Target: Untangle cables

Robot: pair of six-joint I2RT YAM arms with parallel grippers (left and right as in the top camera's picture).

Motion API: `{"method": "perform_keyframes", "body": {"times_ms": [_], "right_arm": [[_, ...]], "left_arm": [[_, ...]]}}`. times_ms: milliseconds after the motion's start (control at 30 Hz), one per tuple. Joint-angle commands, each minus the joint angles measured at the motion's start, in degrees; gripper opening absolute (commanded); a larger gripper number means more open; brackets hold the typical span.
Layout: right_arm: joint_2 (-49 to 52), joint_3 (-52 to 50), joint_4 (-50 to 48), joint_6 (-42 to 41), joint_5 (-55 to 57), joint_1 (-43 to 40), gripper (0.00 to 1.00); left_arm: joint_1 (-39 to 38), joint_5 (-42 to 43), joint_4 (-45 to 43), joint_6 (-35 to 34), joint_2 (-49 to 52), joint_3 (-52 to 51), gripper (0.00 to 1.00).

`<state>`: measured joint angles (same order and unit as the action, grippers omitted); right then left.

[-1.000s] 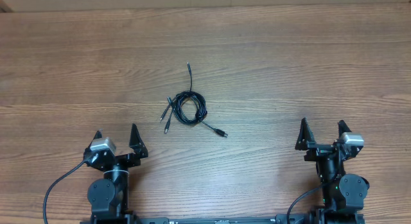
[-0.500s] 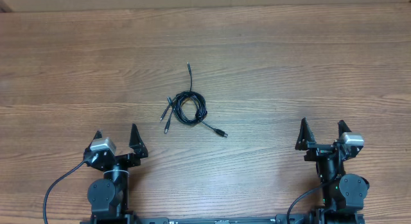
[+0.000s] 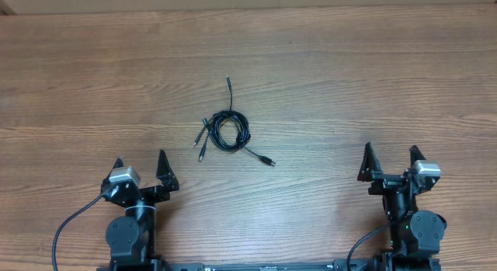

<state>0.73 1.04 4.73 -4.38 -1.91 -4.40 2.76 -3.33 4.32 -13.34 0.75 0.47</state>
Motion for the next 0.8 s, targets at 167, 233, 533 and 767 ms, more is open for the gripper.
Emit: {"method": "perform_keyframes", "body": {"times_ms": [167,233,533,767], "right_arm": [[-0.57,-0.55,-0.09,-1.73,1.44,0.24,1.0],[-0.57,-0.22,-0.07,-1.68,1.44,0.24,1.0],[-0.57,10.73,-2.73,-1.64,8.37,0.2,1.0],[1.44,23.26,-2.75,-1.6,9.68,0.2,1.0]], "left_arm": [[0.31,-0.68,-0.13,0.7,-0.44,-0.17,1.0],[0.31,-0.7,-0.13,0.7,-0.44,-0.17,0.99],[0.31,-0.68,-0.13,0.7,-0.44,-0.17,1.0],[0.31,-0.68,-0.13,0.7,-0.44,-0.17,0.99]]}}
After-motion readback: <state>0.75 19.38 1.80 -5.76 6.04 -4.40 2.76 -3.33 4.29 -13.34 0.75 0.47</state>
